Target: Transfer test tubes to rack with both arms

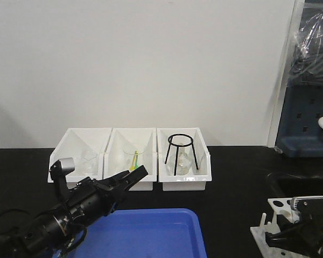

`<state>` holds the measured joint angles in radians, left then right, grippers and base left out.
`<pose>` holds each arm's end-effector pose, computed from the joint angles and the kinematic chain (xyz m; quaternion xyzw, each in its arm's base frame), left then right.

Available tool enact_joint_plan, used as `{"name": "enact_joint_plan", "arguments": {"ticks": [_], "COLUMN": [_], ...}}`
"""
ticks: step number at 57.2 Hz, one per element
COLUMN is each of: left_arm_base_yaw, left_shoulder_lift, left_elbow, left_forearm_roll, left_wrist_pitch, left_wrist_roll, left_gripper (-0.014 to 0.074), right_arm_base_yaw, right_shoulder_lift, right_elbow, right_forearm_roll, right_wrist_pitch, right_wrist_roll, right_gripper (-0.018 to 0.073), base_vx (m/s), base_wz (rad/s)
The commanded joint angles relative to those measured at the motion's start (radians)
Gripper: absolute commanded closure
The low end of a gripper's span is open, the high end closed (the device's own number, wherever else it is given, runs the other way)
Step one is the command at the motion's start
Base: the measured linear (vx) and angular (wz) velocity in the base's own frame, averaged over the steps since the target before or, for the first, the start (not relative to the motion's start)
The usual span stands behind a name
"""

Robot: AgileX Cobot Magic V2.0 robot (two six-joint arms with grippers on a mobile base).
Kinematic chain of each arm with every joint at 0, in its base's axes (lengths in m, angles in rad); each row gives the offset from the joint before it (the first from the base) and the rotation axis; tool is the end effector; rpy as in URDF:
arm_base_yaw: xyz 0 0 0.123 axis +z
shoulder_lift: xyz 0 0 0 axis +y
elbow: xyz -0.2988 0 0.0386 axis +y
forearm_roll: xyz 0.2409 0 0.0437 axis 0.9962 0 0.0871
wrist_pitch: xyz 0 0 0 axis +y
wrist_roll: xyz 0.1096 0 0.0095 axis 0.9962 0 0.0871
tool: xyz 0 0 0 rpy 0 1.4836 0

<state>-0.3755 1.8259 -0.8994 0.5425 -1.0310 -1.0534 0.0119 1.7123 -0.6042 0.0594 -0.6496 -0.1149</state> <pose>0.3453 -0.1884 0.2479 0.0461 0.6661 -0.5172 0.5354 0.3294 0.0000 0.1773 -0.0227 0.8253 -0.0305 0.5634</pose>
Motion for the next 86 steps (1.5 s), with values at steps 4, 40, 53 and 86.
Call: {"name": "enact_joint_plan", "arguments": {"ticks": [4,40,53,86], "left_arm_base_yaw": [-0.001,0.0,0.0,0.0], "left_shoulder_lift": [-0.047,-0.551,-0.886,-1.215], "left_elbow": [-0.025,-0.025,-0.017,0.173], "left_forearm_roll": [-0.034,-0.222,-0.285,-0.285], "left_wrist_pitch": [-0.075,0.478,0.872,1.102], "left_wrist_roll": [-0.001,0.723,0.87,0.863], "left_gripper": [0.004,0.004,0.0065,0.0103], "right_arm_base_yaw": [-0.002,-0.002,-0.002,-0.002], "right_shoulder_lift": [-0.048,-0.78,-0.944,-1.013], "right_elbow": [-0.026,-0.212,-0.212,-0.212], "right_forearm_roll": [-0.004,-0.008,-0.008,-0.008], "right_wrist_pitch": [-0.03,0.616,0.773,0.799], "right_wrist_roll": [-0.004,-0.058,-0.056,-0.056], "right_gripper": [0.0132,0.0134,0.0135,0.0135], "base_vx": [0.0,0.0,0.0,0.0], "base_wz": [0.0,0.0,0.0,0.0]}}
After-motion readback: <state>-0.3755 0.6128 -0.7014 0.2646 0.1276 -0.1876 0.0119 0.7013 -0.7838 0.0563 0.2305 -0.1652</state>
